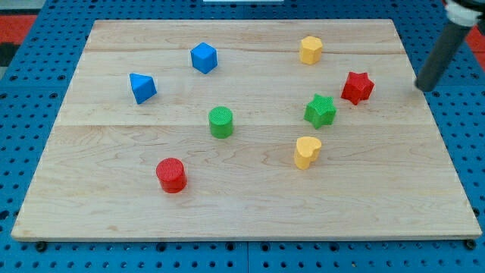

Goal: Move the red star to the top of the green star

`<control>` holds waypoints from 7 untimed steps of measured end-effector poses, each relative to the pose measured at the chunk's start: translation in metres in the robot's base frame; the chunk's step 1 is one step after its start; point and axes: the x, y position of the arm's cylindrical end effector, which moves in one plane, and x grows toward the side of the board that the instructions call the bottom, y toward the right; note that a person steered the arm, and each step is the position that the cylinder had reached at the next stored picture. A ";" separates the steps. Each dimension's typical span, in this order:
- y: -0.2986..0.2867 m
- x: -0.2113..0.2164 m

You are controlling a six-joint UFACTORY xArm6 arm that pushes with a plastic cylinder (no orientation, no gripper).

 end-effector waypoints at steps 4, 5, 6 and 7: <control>-0.023 0.009; -0.013 0.008; -0.004 0.008; -0.012 0.007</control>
